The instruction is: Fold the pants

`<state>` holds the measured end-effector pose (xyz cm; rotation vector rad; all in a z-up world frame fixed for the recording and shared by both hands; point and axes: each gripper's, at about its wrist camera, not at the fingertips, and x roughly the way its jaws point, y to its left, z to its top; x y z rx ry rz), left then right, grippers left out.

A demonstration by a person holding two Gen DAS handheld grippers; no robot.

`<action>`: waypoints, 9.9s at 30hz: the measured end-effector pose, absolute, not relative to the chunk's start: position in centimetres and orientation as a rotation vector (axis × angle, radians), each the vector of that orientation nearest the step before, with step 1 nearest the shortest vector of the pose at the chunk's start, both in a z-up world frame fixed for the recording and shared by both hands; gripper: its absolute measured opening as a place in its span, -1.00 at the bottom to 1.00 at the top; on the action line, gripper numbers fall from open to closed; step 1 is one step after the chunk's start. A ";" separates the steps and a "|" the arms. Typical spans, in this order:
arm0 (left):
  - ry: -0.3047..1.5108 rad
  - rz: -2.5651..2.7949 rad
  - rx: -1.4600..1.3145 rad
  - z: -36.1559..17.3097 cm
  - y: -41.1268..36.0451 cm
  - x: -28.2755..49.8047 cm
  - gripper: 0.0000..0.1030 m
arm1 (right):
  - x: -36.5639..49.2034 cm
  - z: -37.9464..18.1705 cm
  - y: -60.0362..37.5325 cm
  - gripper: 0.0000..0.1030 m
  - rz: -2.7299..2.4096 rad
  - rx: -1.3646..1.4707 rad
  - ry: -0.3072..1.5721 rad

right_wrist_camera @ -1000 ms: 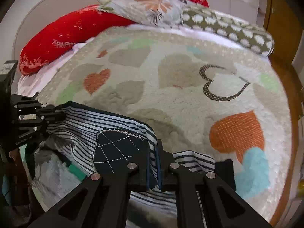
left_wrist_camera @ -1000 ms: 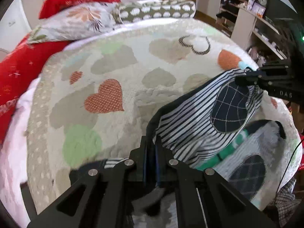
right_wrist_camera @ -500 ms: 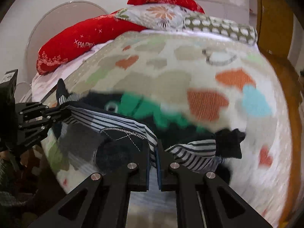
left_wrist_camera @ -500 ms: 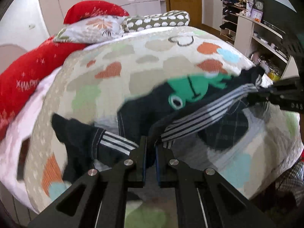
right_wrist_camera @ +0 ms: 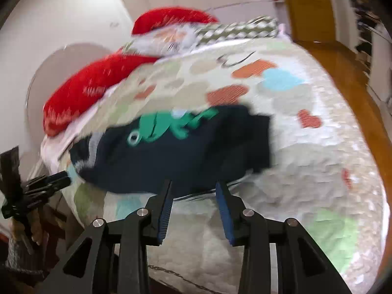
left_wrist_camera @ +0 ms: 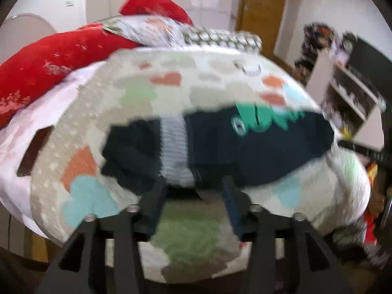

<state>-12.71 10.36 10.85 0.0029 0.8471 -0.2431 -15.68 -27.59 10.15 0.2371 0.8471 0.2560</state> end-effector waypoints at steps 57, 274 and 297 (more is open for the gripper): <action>0.882 0.153 -0.527 6.4 18.8 -12.1 0.60 | -14.8 6.4 -34.0 0.09 -0.022 0.542 0.850; 0.728 -0.005 -0.049 15.8 1.9 -14.6 0.55 | -14.1 11.2 -25.2 0.13 0.146 0.480 0.832; 0.736 0.002 0.056 16.7 -0.3 -15.6 0.57 | -16.0 10.1 -23.7 0.25 0.124 0.395 0.874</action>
